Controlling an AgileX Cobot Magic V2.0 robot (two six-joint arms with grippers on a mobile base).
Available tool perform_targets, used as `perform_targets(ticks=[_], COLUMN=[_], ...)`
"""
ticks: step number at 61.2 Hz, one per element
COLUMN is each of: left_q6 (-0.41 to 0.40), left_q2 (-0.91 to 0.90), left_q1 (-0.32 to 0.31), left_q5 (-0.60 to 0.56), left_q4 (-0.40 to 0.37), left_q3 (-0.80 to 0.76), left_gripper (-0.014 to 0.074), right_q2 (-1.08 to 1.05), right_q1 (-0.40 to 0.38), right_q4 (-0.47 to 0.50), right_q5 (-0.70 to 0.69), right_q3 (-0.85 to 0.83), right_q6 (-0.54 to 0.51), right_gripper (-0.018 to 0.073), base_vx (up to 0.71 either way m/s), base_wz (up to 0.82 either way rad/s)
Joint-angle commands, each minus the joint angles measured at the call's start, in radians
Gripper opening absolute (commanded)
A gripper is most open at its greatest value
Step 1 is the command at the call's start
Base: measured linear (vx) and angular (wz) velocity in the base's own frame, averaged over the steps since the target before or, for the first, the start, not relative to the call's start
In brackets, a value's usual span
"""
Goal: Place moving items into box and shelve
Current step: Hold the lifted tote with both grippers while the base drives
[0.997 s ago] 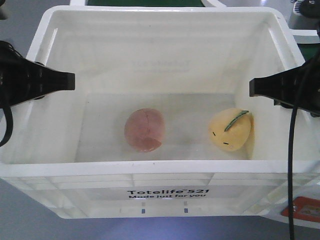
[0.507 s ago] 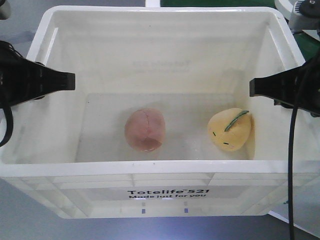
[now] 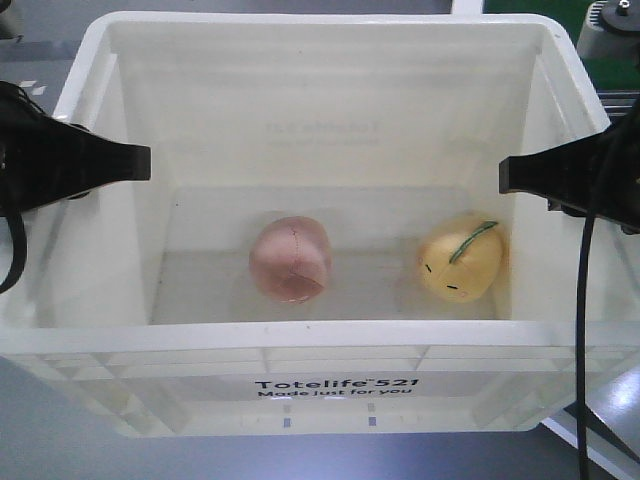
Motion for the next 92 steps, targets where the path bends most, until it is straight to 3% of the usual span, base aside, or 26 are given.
perform_targets(ticks=[1,92], left_q6=[0.0,0.0], left_q2=[-0.035,-0.035], left_q1=[-0.013,-0.013], left_q5=[-0.119,-0.112], left_q4=[0.062,0.062], left_q3=[-0.043,-0.043], left_gripper=[0.015,0.015], right_q2=[-0.025,-0.025], right_q1=[0.001,0.001], right_q4=[-0.088,-0.088], right_q5=[-0.078,-0.075], right_q3=[-0.039,-0.039], right_q6=[0.011,0.011], right_gripper=[0.0152,0.0152], base_vx=[-0.06,-0.1], base_wz=[0.58,0.69])
